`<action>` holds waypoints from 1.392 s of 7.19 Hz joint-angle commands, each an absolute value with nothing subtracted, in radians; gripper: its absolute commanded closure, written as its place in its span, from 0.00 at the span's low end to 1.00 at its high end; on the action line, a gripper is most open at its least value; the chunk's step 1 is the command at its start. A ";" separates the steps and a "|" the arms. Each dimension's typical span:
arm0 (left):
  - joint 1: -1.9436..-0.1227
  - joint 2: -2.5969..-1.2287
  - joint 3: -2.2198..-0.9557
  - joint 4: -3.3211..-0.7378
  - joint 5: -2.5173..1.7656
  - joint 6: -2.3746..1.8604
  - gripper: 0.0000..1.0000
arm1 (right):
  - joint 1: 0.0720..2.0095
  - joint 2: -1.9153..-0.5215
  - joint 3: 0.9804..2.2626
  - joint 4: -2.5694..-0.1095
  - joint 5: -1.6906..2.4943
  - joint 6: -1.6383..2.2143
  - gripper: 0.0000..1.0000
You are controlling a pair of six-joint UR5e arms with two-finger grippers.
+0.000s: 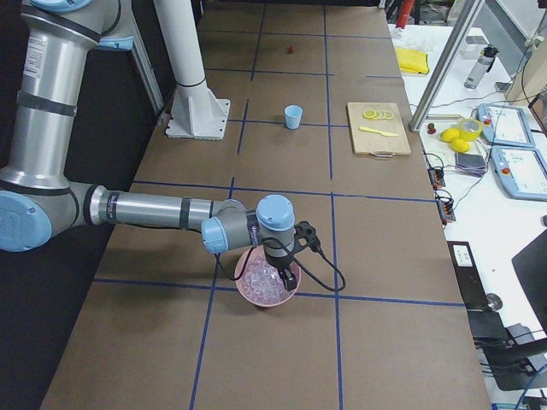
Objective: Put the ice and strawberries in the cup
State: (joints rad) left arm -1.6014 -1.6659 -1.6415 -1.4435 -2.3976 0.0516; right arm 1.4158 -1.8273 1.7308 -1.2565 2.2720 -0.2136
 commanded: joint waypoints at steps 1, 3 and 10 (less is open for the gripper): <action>-1.600 -1.666 -1.641 -1.443 -2.398 0.051 0.00 | 1.416 -1.832 1.727 -1.258 2.275 -0.213 0.29; -1.600 -1.666 -1.641 -1.443 -2.398 0.051 0.00 | 1.414 -1.830 1.706 -1.256 2.284 -0.213 0.29; -1.600 -1.666 -1.649 -1.443 -2.396 0.046 0.00 | 1.373 -1.835 1.678 -1.259 2.318 -0.213 0.32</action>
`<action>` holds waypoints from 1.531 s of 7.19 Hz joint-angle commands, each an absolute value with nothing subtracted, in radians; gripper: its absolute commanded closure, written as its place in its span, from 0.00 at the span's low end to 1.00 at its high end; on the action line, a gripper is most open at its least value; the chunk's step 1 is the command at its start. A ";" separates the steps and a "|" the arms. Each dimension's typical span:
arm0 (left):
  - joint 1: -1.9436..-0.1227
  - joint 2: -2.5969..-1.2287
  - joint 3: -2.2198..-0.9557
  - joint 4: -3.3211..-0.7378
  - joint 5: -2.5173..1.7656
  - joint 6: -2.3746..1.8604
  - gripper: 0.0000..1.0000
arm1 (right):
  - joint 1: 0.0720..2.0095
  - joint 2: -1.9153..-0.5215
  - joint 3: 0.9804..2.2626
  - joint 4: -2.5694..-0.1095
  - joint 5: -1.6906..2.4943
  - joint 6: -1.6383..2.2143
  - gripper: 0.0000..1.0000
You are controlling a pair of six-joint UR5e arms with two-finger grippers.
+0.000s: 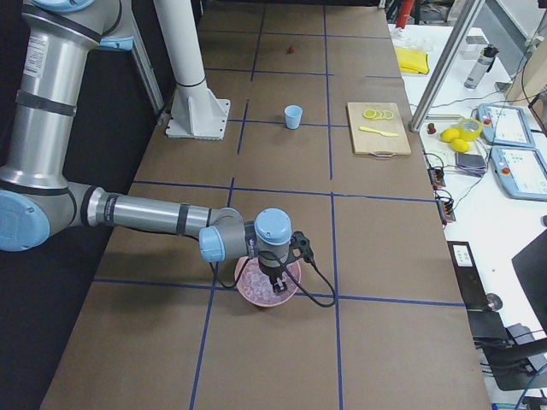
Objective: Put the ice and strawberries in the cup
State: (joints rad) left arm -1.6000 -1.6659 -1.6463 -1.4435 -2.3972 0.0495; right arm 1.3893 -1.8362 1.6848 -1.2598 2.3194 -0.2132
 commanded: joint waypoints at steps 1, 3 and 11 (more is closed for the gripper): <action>-1.600 -1.666 -1.649 -1.443 -2.396 0.046 0.00 | 1.371 -1.832 1.674 -1.258 2.318 -0.213 0.33; -1.600 -1.666 -1.649 -1.443 -2.396 0.046 0.00 | 1.370 -1.832 1.660 -1.256 2.315 -0.215 0.34; -1.601 -1.666 -1.654 -1.443 -2.398 0.046 0.00 | 1.348 -1.835 1.643 -1.253 2.316 -0.216 0.40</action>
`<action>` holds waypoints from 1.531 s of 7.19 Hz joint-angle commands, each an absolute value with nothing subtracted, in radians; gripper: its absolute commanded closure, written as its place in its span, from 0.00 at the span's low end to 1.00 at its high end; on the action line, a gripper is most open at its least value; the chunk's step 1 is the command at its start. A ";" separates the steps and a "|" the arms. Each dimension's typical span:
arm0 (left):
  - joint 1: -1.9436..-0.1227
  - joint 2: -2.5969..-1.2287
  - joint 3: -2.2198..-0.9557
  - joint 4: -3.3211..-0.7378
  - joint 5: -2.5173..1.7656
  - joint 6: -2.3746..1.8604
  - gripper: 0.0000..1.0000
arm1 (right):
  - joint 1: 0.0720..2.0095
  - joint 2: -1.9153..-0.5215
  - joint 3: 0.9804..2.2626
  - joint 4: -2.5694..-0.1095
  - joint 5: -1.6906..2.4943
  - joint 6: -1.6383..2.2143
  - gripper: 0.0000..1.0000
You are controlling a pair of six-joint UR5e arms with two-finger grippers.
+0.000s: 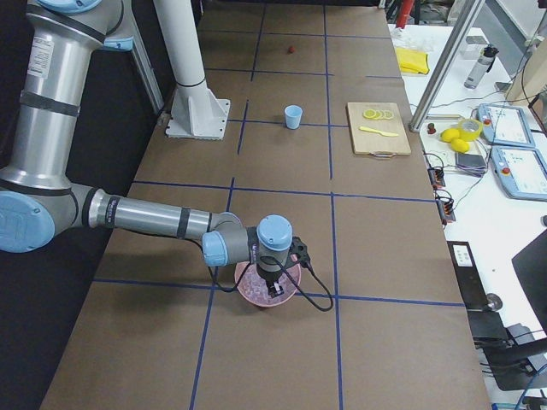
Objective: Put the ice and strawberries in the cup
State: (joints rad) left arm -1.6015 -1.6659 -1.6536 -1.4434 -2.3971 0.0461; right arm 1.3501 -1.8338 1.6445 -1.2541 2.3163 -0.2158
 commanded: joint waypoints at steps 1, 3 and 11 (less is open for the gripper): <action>-1.601 -1.666 -1.655 -1.442 -2.398 0.046 0.00 | 1.345 -1.836 1.641 -1.253 2.316 -0.216 0.40; -1.601 -1.666 -1.655 -1.443 -2.398 0.046 0.00 | 1.338 -1.833 1.641 -1.253 2.313 -0.215 0.41; -1.601 -1.664 -1.661 -1.442 -2.398 0.046 0.00 | 1.341 -1.836 1.681 -1.255 2.319 -0.232 1.00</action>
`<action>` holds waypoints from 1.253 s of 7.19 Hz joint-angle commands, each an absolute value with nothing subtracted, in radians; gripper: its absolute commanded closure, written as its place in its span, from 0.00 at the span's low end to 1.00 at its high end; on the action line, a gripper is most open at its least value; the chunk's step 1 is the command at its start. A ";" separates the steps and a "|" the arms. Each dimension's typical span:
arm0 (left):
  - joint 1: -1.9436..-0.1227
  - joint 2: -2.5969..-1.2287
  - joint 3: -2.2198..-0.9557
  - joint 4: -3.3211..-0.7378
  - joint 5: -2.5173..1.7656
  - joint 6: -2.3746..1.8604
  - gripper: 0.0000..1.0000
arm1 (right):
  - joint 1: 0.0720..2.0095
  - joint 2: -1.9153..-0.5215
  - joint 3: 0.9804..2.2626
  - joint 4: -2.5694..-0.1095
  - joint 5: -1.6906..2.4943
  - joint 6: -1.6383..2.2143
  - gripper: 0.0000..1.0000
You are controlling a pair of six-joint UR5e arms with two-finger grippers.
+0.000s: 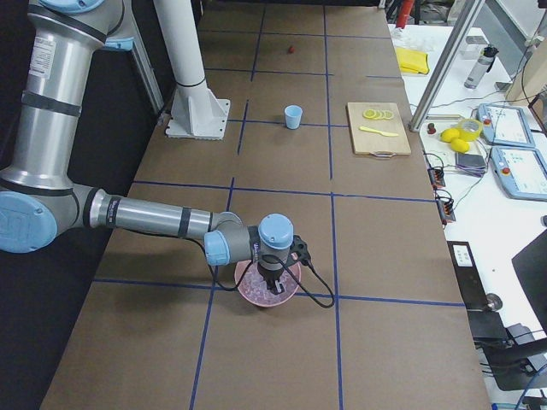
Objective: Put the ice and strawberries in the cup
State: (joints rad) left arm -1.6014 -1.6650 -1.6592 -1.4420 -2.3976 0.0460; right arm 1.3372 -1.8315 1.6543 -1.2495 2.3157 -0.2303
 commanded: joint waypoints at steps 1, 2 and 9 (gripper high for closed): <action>-1.601 -1.664 -1.661 -1.442 -2.398 0.046 0.00 | 1.351 -1.839 1.744 -1.302 2.325 -0.232 1.00; -1.601 -1.664 -1.661 -1.440 -2.398 0.046 0.00 | 1.364 -1.841 1.853 -1.421 2.330 -0.232 1.00; -1.600 -1.644 -1.660 -1.442 -2.399 0.046 0.00 | 1.298 -1.380 2.071 -1.982 2.355 0.008 1.00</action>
